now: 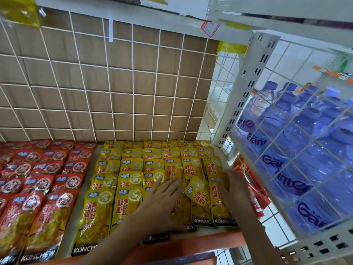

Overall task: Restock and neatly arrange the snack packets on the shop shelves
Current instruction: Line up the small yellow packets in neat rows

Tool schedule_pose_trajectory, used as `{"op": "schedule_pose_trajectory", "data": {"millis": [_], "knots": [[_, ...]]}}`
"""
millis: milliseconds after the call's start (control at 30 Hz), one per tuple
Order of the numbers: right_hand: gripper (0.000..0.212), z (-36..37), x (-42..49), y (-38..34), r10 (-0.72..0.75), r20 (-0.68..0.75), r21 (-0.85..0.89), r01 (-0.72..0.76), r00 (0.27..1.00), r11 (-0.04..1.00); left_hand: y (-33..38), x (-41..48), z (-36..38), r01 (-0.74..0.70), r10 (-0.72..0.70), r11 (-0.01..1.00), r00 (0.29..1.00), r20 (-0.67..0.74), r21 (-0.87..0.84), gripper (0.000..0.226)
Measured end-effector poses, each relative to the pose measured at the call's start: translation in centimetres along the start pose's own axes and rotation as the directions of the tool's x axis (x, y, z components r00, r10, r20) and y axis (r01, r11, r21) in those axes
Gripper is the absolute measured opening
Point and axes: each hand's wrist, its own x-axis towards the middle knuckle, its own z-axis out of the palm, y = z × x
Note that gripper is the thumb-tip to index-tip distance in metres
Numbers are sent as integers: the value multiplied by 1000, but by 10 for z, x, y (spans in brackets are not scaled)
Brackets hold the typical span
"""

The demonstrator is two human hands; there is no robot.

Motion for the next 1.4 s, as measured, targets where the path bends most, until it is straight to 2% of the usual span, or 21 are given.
{"op": "schedule_pose_trajectory", "data": {"millis": [33,100,167,267,300,400,533,633,700,767,867,967,1067,1167,1300,1400], "knots": [[27,0,-2,-2,-63,2,-17,63,998,998,-1,0,-1,-6,6,1000,999,-32,23,119],[47,0,-5,-7,-142,67,-57,146,988,988,-1,-2,-2,23,-26,999,998,56,41,103],[68,1,-10,-14,-199,158,-131,220,967,967,-2,1,5,50,-51,998,999,19,39,93],[103,3,-12,-20,-171,368,-293,288,914,912,-4,0,4,67,-68,998,998,-13,-16,95],[102,4,-12,-20,-164,390,-348,310,906,885,-2,1,8,48,-47,999,997,-58,7,98],[78,8,-14,-18,-156,358,-357,290,920,888,0,-1,10,12,-12,1000,999,-34,-4,103],[81,13,-15,-18,-173,293,-303,263,940,916,-3,-5,11,5,-5,999,1000,-15,34,99],[84,16,-14,-18,-144,261,-266,214,955,940,-1,-3,7,84,-84,996,996,8,38,99],[85,19,-14,-19,-120,261,-262,189,958,946,1,-2,14,40,-36,998,996,-84,41,105],[85,21,-14,-19,-114,273,-269,190,955,944,3,-3,15,51,-48,998,993,-108,25,103],[85,20,-13,-19,-110,280,-266,187,954,946,2,-1,12,85,-82,996,993,-88,27,97],[84,19,-12,-19,-113,287,-255,190,951,948,2,3,10,25,-6,993,987,-162,119,84],[76,16,-10,-22,-112,277,-215,175,954,961,2,6,15,-10,15,998,996,-90,55,84],[55,14,-2,-26,-127,272,-105,161,954,981,-2,7,17,3,4,998,994,-110,65,88],[49,15,15,-36,-212,250,-34,228,945,973,-4,11,15,40,-31,996,993,-113,77,85],[48,21,35,-50,-236,337,-28,261,912,965,-5,10,13,56,-50,997,993,-109,45,83]]}}
